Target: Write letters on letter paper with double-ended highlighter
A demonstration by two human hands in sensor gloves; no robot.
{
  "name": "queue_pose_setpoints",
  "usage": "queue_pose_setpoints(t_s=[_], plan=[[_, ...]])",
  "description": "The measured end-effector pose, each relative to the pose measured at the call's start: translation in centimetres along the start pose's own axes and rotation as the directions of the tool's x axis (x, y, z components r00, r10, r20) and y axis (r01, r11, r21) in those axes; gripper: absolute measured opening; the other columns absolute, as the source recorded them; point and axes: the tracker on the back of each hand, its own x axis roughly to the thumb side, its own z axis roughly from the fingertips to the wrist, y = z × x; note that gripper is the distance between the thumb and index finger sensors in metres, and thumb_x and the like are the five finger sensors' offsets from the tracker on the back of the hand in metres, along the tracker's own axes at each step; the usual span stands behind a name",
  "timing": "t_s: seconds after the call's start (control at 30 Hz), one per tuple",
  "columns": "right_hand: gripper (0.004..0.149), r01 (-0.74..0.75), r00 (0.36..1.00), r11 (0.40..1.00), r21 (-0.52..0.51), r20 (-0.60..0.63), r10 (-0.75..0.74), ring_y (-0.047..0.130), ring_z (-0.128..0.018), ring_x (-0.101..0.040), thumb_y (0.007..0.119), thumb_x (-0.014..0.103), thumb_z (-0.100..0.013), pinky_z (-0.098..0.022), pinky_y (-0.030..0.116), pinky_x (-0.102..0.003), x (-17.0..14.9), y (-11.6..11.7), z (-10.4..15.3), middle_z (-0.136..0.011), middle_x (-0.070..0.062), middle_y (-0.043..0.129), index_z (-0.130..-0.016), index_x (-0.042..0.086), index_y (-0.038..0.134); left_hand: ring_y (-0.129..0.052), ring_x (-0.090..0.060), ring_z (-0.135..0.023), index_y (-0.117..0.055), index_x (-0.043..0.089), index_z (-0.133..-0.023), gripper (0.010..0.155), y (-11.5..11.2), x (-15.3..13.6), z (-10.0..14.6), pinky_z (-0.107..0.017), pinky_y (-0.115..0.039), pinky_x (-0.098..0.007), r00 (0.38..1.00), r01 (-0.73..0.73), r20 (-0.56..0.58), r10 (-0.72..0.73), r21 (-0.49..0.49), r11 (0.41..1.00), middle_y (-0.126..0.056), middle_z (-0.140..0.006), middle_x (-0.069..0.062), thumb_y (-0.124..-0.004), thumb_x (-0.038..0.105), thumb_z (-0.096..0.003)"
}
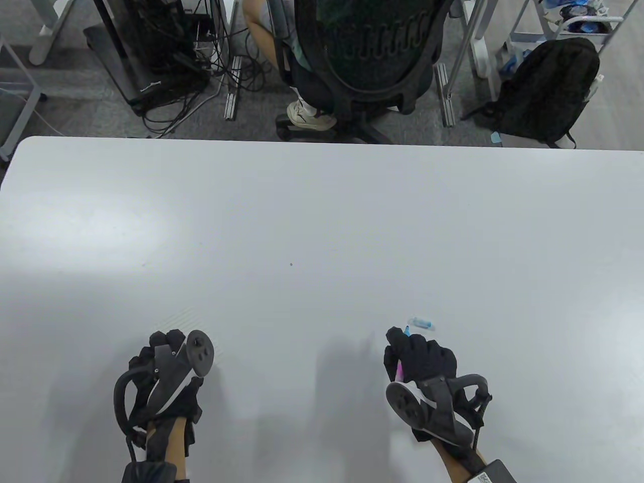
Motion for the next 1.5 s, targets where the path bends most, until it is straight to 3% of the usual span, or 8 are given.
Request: queue_pose_setpoints(t_s=[0.27, 0.43, 0.63, 0.77, 1.03, 1.2, 1.3, 1.5], plan=[[0.055, 0.020, 1.000, 1.000, 0.021, -0.008, -0.020, 0.094, -0.052, -0.031, 0.054, 0.043, -0.058, -0.044, 0.080, -0.054, 0.0, 0.1, 0.0, -0.074, -0.025, 0.084, -0.101, 0.008, 0.062, -0.071, -0.040, -0.093, -0.051, 0.003, -0.114, 0.075, -0.4, 0.2, -0.4, -0.072, -0.058, -0.067, 1.000, -0.020, 0.022, 0.022, -0.069, 0.997, -0.053, -0.113, -0.030, -0.069, 0.048, -0.0569], [0.055, 0.027, 1.000, 0.999, 0.031, -0.011, -0.026, 0.093, -0.044, -0.024, 0.054, 0.043, -0.058, -0.040, 0.082, -0.049, 0.0, 0.2, 0.0, -0.068, -0.021, 0.085, -0.101, 0.008, 0.063, -0.077, -0.032, -0.085, -0.055, 0.008, -0.109, 0.060, -0.4, 0.3, -0.5, -0.072, -0.063, -0.063, 0.999, -0.023, 0.021, 0.024, -0.057, 0.998, -0.063, -0.106, -0.022, -0.069, 0.039, -0.0601], [0.055, 0.039, 0.999, 0.999, 0.028, -0.017, -0.039, 0.092, -0.032, -0.016, 0.055, 0.042, -0.058, -0.031, 0.085, -0.043, 0.1, 0.2, 0.0, -0.057, -0.013, 0.089, -0.099, 0.008, 0.066, -0.086, -0.024, -0.074, -0.065, 0.016, -0.101, 0.044, -0.2, 0.4, -0.5, -0.069, -0.070, -0.057, 1.000, 0.014, 0.004, -0.014, 0.009, 1.000, -0.075, -0.097, -0.014, -0.073, 0.032, -0.0608], [0.054, 0.050, 0.999, 0.998, 0.023, -0.014, -0.050, 0.092, -0.029, -0.014, 0.056, 0.042, -0.058, -0.029, 0.085, -0.042, 0.2, 0.2, 0.0, -0.054, -0.011, 0.089, -0.098, 0.008, 0.068, -0.089, -0.022, -0.071, -0.070, 0.017, -0.099, 0.042, 0.1, 0.1, -0.5, -0.068, -0.073, -0.055, 1.000, -0.001, -0.008, 0.002, 0.043, 0.999, -0.080, -0.093, -0.012, -0.074, 0.032, -0.0600], [0.049, 0.068, 0.998, 0.998, 0.006, -0.003, -0.068, 0.096, -0.039, -0.022, 0.057, 0.038, -0.058, -0.036, 0.085, -0.048, 0.1, 0.2, -0.1, -0.062, -0.016, 0.089, -0.098, 0.011, 0.068, -0.090, -0.020, -0.072, -0.071, 0.021, -0.098, 0.041, 3.8, 0.5, 1.7, -0.069, -0.073, -0.054, 1.000, -0.009, 0.014, 0.006, 0.265, 0.964, -0.081, -0.094, -0.010, -0.074, 0.033, -0.0594], [0.050, 0.091, 0.996, 0.996, -0.008, -0.016, -0.091, 0.096, -0.041, -0.023, 0.058, 0.039, -0.058, -0.038, 0.085, -0.048, -0.3, 0.0, -0.2, -0.064, -0.017, 0.090, -0.098, 0.010, 0.067, -0.090, -0.019, -0.075, -0.073, 0.024, -0.098, 0.041, 5.9, 3.0, 3.7, -0.071, -0.073, -0.053, 0.992, -0.050, 0.125, 0.000, 0.396, 0.917, -0.081, -0.096, -0.006, -0.074, 0.035, -0.0590], [0.050, 0.101, 0.995, 0.995, -0.005, -0.021, -0.101, 0.097, -0.042, -0.024, 0.059, 0.038, -0.058, -0.039, 0.084, -0.049, -0.5, -0.1, -0.2, -0.065, -0.018, 0.090, -0.099, 0.010, 0.067, -0.090, -0.019, -0.076, -0.073, 0.026, -0.098, 0.040, 6.7, 5.3, 4.9, -0.072, -0.072, -0.053, 0.974, -0.104, 0.228, 0.005, 0.423, 0.900, -0.081, -0.097, -0.005, -0.074, 0.036, -0.0589], [0.050, 0.102, 0.994, 0.995, 0.000, -0.033, -0.102, 0.097, -0.043, -0.025, 0.059, 0.039, -0.058, -0.040, 0.084, -0.049, -1.0, 0.1, -0.2, -0.066, -0.018, 0.089, -0.099, 0.010, 0.067, -0.089, -0.015, -0.082, -0.072, 0.031, -0.098, 0.040, 7.1, 10.9, 6.9, -0.075, -0.071, -0.052, 0.894, -0.091, 0.431, -0.124, 0.446, 0.890, -0.079, -0.101, -0.001, -0.073, 0.038, -0.0587]])
